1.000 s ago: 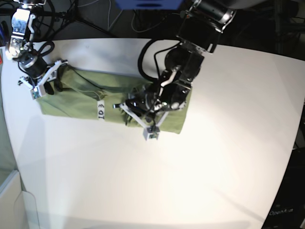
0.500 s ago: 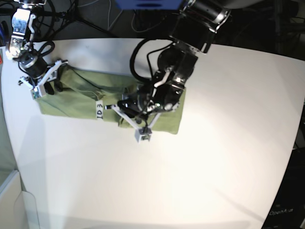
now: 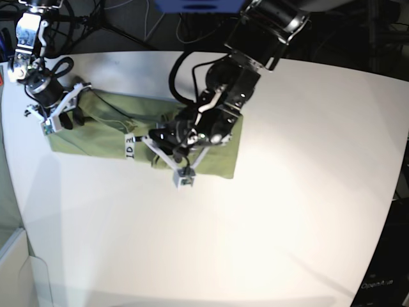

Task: Fold the T-shirt properly
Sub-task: 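Press the folded layers flat with the left gripper, then open the left gripper and lift it off the folded edge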

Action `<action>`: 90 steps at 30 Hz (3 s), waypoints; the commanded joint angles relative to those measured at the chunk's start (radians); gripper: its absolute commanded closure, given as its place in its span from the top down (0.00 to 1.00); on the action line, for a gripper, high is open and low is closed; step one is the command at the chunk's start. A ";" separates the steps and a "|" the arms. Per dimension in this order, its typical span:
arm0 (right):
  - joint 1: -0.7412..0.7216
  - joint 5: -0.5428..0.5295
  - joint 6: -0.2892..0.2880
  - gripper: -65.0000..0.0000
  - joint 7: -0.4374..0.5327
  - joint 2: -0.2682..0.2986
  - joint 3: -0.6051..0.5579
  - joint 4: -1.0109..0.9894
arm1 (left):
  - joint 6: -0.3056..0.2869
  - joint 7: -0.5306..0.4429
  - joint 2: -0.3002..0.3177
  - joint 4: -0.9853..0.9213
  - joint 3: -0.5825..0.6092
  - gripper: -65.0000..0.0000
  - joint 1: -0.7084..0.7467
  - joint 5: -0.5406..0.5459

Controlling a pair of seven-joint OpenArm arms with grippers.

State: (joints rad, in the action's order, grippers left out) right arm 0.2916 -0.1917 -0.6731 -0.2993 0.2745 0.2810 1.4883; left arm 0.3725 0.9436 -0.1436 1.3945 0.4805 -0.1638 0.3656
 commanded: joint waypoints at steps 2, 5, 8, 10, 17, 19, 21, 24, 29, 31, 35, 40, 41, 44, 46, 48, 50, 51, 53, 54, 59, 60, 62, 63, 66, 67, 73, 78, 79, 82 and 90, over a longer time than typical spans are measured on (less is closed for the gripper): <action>-0.004 -0.015 -0.003 0.30 0.024 0.015 0.007 0.019 | 0.015 -0.027 -0.013 0.015 0.002 0.05 -0.020 0.063; -0.004 -0.015 -0.003 0.30 0.024 0.015 0.001 0.019 | 0.018 -0.051 -0.013 0.013 0.005 0.05 -0.043 0.118; -0.002 -0.015 -0.003 0.30 0.024 0.015 -0.022 0.019 | 0.018 -0.053 -0.013 0.013 0.004 0.05 -0.047 0.128; -0.002 -0.015 -0.003 0.30 0.024 0.015 -0.022 0.019 | 0.018 -0.053 -0.013 0.013 0.004 0.05 -0.049 0.128; -0.004 -0.015 -0.003 0.30 0.024 0.015 -0.024 0.019 | 0.015 -0.087 -0.013 -0.083 0.062 0.04 -0.072 0.132; -0.004 -0.015 -0.003 0.30 0.024 0.015 -0.024 0.019 | 0.020 -0.120 -0.013 -0.091 0.105 0.04 -0.072 0.132; -0.004 -0.015 -0.003 0.30 0.024 0.015 -0.024 0.019 | 0.023 -0.139 -0.013 -0.099 0.120 0.04 -0.072 0.134; 0.001 -0.015 -0.003 0.30 0.024 0.015 -0.024 0.019 | 0.023 -0.139 -0.013 -0.100 0.119 0.04 -0.072 0.134; 0.002 -0.015 -0.003 0.30 0.024 0.015 -0.024 0.019 | 0.020 -0.139 -0.013 -0.108 0.119 0.04 -0.073 0.134; 0.001 -0.015 -0.003 0.30 0.024 0.015 -0.036 0.019 | 0.016 -0.142 -0.013 -0.132 0.122 0.04 -0.073 0.134; 0.001 -0.015 -0.003 0.30 0.024 0.015 -0.064 0.019 | 0.016 -0.208 -0.013 -0.177 0.125 0.04 -0.073 0.134; 0.001 -0.015 -0.003 0.30 0.024 0.015 -0.064 0.019 | 0.016 -0.265 -0.013 -0.274 0.123 0.05 -0.075 0.134; 0.001 -0.015 -0.003 0.30 0.024 0.015 -0.064 0.019 | 0.016 -0.277 -0.013 -0.289 0.123 0.05 -0.075 0.134; 0.001 -0.015 -0.003 0.30 0.024 0.016 -0.064 0.019 | 0.016 -0.282 -0.013 -0.300 0.122 0.05 -0.075 0.134; -0.001 -0.015 -0.003 0.30 0.024 0.016 -0.064 0.019 | 0.016 -0.280 -0.013 -0.297 0.120 0.05 -0.073 0.135; -0.001 -0.015 -0.003 0.30 0.024 0.018 -0.064 0.019 | 0.015 -0.280 -0.013 -0.294 0.126 0.05 -0.070 0.154; 0.002 -0.015 -0.003 0.30 0.024 0.018 -0.064 0.019 | 0.015 -0.280 -0.013 -0.294 0.126 0.05 -0.070 0.187; 0.002 -0.015 -0.003 0.30 0.024 0.018 -0.064 0.019 | 0.013 -0.280 -0.013 -0.292 0.128 0.05 -0.070 0.204; 0.002 -0.015 -0.003 0.30 0.024 0.018 -0.064 0.019 | 0.007 -0.280 -0.013 -0.266 0.137 0.05 -0.072 0.232; 0.002 -0.015 -0.003 0.30 0.024 0.018 -0.064 0.019 | -0.011 -0.282 -0.013 -0.231 0.159 0.05 -0.072 0.241; 0.002 -0.015 -0.003 0.30 0.024 0.018 -0.064 0.018 | -0.053 -0.289 0.045 -0.060 0.249 0.30 -0.070 0.276; 0.002 -0.015 -0.003 0.30 0.024 0.018 -0.064 0.018 | -0.053 -0.289 0.051 -0.036 0.252 0.41 -0.070 0.276; 0.002 -0.015 -0.003 0.30 0.024 0.018 -0.064 0.018 | -0.053 -0.289 0.058 -0.001 0.255 0.62 -0.070 0.275; 0.002 -0.015 -0.003 0.30 0.024 0.018 -0.064 0.018 | -0.053 -0.289 0.058 0.010 0.252 0.76 -0.069 0.275; 0.002 -0.015 -0.003 0.30 0.024 0.018 -0.064 0.018 | -0.051 -0.291 0.077 0.029 0.252 1.00 -0.067 0.275; 0.002 -0.015 -0.003 0.30 0.024 0.018 -0.064 0.018 | -0.051 -0.291 0.085 0.044 0.249 1.00 -0.064 0.276; 0.002 -0.015 -0.003 0.30 0.024 0.018 -0.064 0.016 | -0.053 -0.292 0.152 0.142 0.202 1.00 -0.007 0.276; 0.001 -0.015 -0.003 0.30 0.024 0.016 -0.064 0.016 | -0.053 -0.282 0.180 0.196 0.129 0.79 0.022 0.276; -0.001 -0.015 -0.003 0.30 0.024 0.016 -0.064 0.016 | -0.053 -0.280 0.180 0.197 0.117 0.66 0.027 0.276; -0.001 -0.015 -0.003 0.30 0.024 0.016 -0.064 0.016 | -0.053 -0.280 0.180 0.200 0.097 0.30 0.031 0.276; 0.002 -0.013 -0.003 0.30 0.024 0.016 -0.064 0.015 | -0.050 -0.280 0.209 0.223 0.094 0.03 0.073 0.276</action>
State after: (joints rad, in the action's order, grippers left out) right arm 0.2981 -0.1921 -0.6762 -0.2989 0.2768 0.2108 1.4883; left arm 0.3309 0.6853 0.0689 1.5906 0.5793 -0.0757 0.6441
